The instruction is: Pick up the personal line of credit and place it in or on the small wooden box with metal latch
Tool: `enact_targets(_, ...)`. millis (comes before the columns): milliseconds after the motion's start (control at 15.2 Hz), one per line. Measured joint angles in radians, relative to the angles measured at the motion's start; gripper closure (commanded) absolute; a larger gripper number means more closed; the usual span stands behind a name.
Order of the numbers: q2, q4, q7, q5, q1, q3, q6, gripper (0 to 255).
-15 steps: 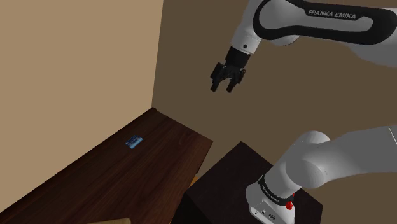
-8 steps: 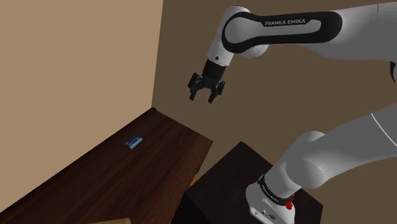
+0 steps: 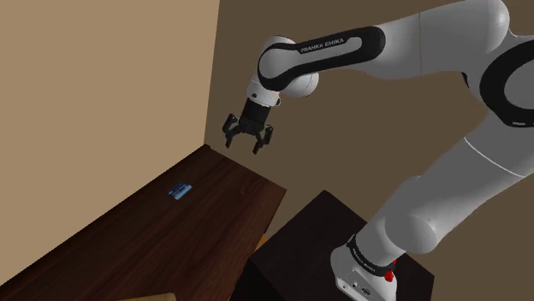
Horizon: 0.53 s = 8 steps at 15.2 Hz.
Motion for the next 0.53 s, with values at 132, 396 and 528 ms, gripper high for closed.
enact_targets(132,0.069,0.032,0.036,0.022,0.003,0.004,0.028,0)
enact_targets(396,0.230,0.114,0.103,0.066,0.013,0.013,0.094,0)
enact_targets(528,0.304,0.152,0.139,0.091,0.023,0.019,0.125,0)
